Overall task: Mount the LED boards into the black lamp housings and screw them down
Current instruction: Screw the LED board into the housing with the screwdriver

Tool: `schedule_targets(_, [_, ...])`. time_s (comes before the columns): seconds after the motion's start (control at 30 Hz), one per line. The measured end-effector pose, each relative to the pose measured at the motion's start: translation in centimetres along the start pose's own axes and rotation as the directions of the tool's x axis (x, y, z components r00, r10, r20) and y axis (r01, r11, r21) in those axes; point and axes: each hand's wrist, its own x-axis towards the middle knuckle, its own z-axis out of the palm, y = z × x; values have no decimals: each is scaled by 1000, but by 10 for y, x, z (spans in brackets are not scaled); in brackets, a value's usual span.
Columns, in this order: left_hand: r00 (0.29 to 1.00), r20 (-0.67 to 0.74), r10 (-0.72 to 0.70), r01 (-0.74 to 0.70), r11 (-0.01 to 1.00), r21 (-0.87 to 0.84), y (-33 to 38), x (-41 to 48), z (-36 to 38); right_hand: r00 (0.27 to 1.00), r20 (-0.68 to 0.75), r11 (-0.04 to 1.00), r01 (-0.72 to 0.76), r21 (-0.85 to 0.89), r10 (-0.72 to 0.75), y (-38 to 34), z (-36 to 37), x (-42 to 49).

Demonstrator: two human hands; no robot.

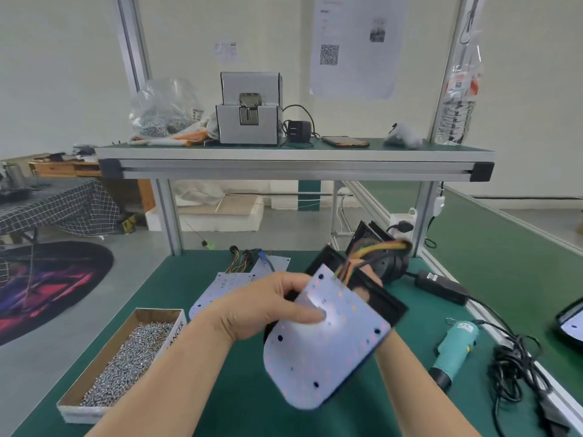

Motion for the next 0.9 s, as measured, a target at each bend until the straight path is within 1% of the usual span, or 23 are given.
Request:
schedule_targets(0.07, [985,-171,4,-33,985,-168,-11,4,-6,973,-213,995,98,14,-93,8,-7,-1])
schedule_targets(0.1, [974,-228,-10,-55,959,-277,-18,7,-8,957,-253,989,148,4,-142,6,-12,-3])
schedule_targets(0.13, [965,-262,-26,-79,920,-383,-24,9,-9,953,-270,982,166,88,-137,5,-13,-5])
schedule_targets(0.17, [961,-275,-35,-104,873,-476,-31,12,-8,959,-262,977,151,151,-108,1,-12,-4])
schedule_targets(0.2, [960,-278,-39,-127,824,-552,-37,14,-6,972,-225,965,120,234,-66,-1,-10,-3])
schedule_targets(0.23, [960,-277,-43,-143,776,-614,-43,16,-4,983,-180,957,84,277,-34,-7,-5,-4])
schedule_targets(0.3, [955,-284,-84,-147,699,-700,-49,18,2,996,-92,919,20,394,17,-16,3,-3])
schedule_targets(0.4, [939,-297,-171,-145,588,-796,-45,20,3,1000,8,815,-21,579,20,-26,6,-7])
schedule_targets(0.43, [936,-307,-174,-168,547,-820,-42,19,2,998,54,820,-43,571,16,-25,4,-10])
schedule_targets(0.47, [928,-331,-170,-204,510,-835,-40,18,0,994,107,875,-50,481,-2,-19,1,-14])
schedule_targets(0.5, [917,-362,-166,-248,473,-846,-37,16,-2,984,178,961,-33,276,-17,-11,-1,-20])
schedule_targets(0.53, [909,-385,-161,-288,426,-858,-35,15,-4,959,284,1000,3,24,-10,-1,-1,-26])
schedule_targets(0.57, [911,-384,-154,-305,374,-876,-34,14,-4,923,385,981,63,-183,13,9,4,-32])
schedule_targets(0.6, [919,-364,-152,-299,335,-894,-33,14,-4,895,445,940,128,-316,28,18,10,-37])
schedule_targets(0.63, [927,-346,-146,-285,326,-902,-30,14,-2,885,466,913,186,-363,5,25,18,-41])
schedule_targets(0.67, [932,-334,-137,-270,350,-897,-28,15,2,887,459,890,249,-382,-52,30,25,-44])
schedule_targets(0.73, [935,-333,-122,-241,471,-848,-26,13,7,896,403,828,364,-427,-186,34,33,-47])
schedule_targets(0.77, [937,-334,-106,-230,534,-813,-26,11,7,905,350,825,382,-417,-242,35,33,-47])
schedule_targets(0.8, [938,-336,-86,-224,591,-775,-25,8,6,924,273,858,357,-370,-267,34,31,-47])
schedule_targets(0.83, [938,-341,-60,-225,645,-730,-25,3,3,945,166,898,320,-302,-281,33,25,-46])
schedule_targets(0.9, [934,-358,-14,-225,755,-616,-24,-8,-7,956,-64,948,273,-166,-286,26,10,-39])
